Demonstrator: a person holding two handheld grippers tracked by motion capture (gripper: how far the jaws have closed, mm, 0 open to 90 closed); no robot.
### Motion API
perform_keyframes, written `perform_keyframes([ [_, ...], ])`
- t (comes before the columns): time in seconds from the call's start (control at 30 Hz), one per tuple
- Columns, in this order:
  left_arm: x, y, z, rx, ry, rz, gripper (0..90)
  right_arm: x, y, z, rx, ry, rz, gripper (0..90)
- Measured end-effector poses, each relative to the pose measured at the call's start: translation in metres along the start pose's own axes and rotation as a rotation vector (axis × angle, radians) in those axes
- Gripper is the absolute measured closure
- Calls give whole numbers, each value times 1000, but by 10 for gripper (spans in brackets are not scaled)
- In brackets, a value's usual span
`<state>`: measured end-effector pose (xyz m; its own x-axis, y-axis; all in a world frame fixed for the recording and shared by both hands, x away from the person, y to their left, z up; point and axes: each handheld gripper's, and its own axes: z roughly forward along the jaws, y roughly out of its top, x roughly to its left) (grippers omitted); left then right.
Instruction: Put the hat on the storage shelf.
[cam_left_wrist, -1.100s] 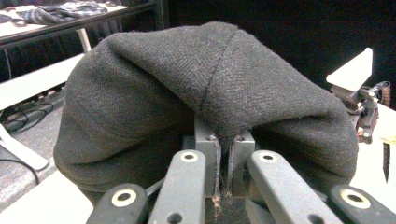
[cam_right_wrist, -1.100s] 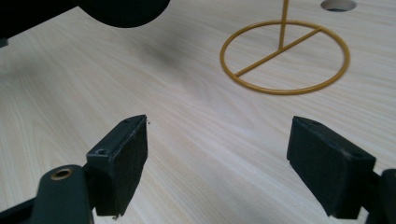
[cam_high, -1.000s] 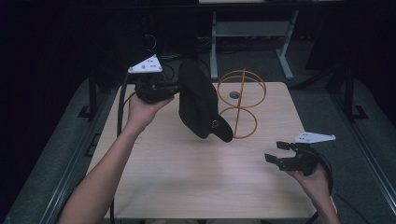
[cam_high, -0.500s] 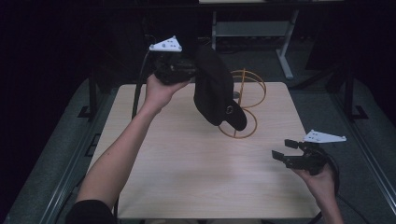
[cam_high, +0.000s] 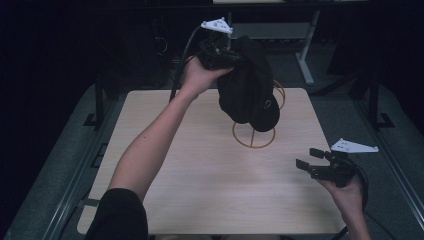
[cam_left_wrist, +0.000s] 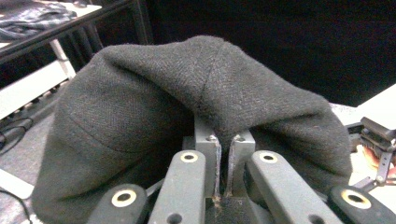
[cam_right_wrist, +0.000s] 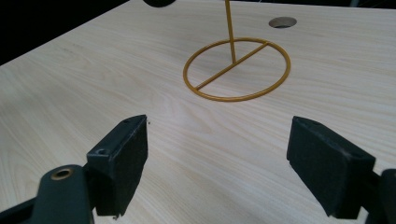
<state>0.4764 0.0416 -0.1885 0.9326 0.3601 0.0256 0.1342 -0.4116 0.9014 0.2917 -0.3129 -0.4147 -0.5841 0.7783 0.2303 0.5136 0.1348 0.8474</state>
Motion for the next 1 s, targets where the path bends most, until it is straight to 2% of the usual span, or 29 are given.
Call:
perform_keyframes([
  [0.07,0,1,5,4,-2,-1,865,-1,-1,-1,-4,-3,2,203],
  [0.1,0,1,16,21,-2,3,865,-1,-1,-1,-7,-2,7,203],
  [0.13,0,1,16,21,-2,3,865,-1,-1,-1,-7,-2,7,203],
  [0.2,0,2,29,52,-7,16,864,-2,-2,-1,-8,-3,8,203],
  [0.23,2,2,41,70,-19,7,864,-3,-2,-1,-10,-3,8,203],
  [0.3,3,4,55,86,-39,-11,862,-3,-3,-1,-12,0,11,203],
  [0.43,1,7,75,155,-47,-16,839,-3,-5,3,-1,3,17,202],
  [0.47,-1,8,84,181,-40,-28,731,-2,-5,5,16,0,13,202],
  [0.5,-2,8,87,188,-45,-29,706,-1,-4,6,19,-4,14,203],
  [0.57,-3,7,89,181,-55,-42,708,-1,-4,6,21,-4,10,205],
  [0.6,-5,7,89,180,-51,-43,652,0,-4,6,22,-4,9,206],
  [0.63,-5,7,89,180,-51,-43,640,0,-4,6,22,-4,9,206],
  [0.67,-5,8,88,189,-52,-34,633,0,-5,5,24,-7,12,206],
  [0.73,-5,8,84,186,-49,-46,609,0,-5,3,19,-10,12,205],
  [1.0,-9,4,71,183,-35,-43,567,-1,-6,-2,-5,-26,25,200],
])
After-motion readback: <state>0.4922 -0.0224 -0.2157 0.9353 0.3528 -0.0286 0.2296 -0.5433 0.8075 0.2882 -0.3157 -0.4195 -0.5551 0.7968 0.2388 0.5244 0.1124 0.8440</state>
